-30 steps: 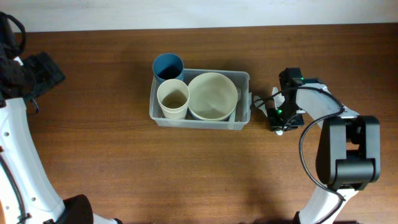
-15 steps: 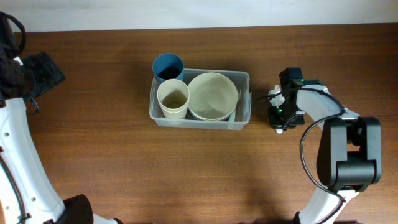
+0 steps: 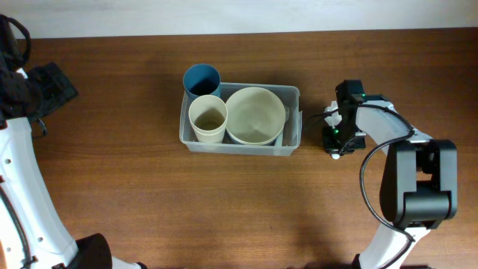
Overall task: Pack container
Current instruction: 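Lift the spoon and insert it into the container's right edge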
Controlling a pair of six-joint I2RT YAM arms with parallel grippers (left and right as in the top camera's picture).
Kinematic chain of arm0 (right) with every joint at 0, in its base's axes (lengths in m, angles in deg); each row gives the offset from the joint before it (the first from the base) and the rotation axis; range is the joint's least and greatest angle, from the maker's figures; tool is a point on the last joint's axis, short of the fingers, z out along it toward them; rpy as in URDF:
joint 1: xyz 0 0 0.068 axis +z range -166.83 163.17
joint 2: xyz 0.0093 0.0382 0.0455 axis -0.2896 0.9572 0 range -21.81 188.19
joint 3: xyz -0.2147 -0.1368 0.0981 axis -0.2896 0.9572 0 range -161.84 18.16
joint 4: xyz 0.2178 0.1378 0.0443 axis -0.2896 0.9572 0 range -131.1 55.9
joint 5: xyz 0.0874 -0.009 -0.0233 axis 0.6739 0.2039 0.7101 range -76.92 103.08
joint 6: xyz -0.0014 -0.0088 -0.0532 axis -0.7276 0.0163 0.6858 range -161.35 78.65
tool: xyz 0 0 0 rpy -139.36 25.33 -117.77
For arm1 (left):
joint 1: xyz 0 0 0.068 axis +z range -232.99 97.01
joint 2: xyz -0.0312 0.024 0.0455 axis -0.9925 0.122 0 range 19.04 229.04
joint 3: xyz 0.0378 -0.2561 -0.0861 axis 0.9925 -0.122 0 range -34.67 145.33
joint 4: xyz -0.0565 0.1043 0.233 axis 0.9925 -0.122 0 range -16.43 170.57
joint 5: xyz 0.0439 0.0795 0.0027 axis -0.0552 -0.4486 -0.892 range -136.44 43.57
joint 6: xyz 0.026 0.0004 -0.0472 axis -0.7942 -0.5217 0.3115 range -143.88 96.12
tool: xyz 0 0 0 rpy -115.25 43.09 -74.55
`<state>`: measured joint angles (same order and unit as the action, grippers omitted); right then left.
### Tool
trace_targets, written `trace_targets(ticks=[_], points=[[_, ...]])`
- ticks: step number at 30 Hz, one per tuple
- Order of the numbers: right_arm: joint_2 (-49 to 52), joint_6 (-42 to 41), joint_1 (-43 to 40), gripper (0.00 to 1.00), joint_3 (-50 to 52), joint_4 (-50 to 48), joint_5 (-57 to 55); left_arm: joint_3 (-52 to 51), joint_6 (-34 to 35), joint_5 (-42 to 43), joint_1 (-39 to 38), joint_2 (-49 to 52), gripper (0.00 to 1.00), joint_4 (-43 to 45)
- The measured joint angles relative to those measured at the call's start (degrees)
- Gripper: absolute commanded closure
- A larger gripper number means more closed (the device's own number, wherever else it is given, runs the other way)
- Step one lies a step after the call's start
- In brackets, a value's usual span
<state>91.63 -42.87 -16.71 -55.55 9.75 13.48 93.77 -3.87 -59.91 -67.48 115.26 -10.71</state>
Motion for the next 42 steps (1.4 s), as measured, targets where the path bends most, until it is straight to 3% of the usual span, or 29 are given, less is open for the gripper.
trace_targets(ticks=[12, 21, 31, 42], points=[[1.6, 0.0, 0.0, 0.89, -15.1, 13.8, 1.9, 0.0, 0.0, 0.0, 0.0, 0.0, 0.0, 0.0], [1.5, 3.4, 0.0, 0.89, -26.4, 21.4, 13.1, 0.0, 0.0, 0.0, 0.0, 0.0, 0.0, 0.0], [-0.6, 6.3, 1.0, 0.89, -27.0, 22.5, 28.1, 0.0, 0.0, 0.0, 0.0, 0.0, 0.01, 0.0], [-0.6, 1.4, 9.9, 0.89, -27.0, 20.4, 30.8, 0.0, 0.0, 0.0, 0.0, 0.0, 0.0, 0.0]])
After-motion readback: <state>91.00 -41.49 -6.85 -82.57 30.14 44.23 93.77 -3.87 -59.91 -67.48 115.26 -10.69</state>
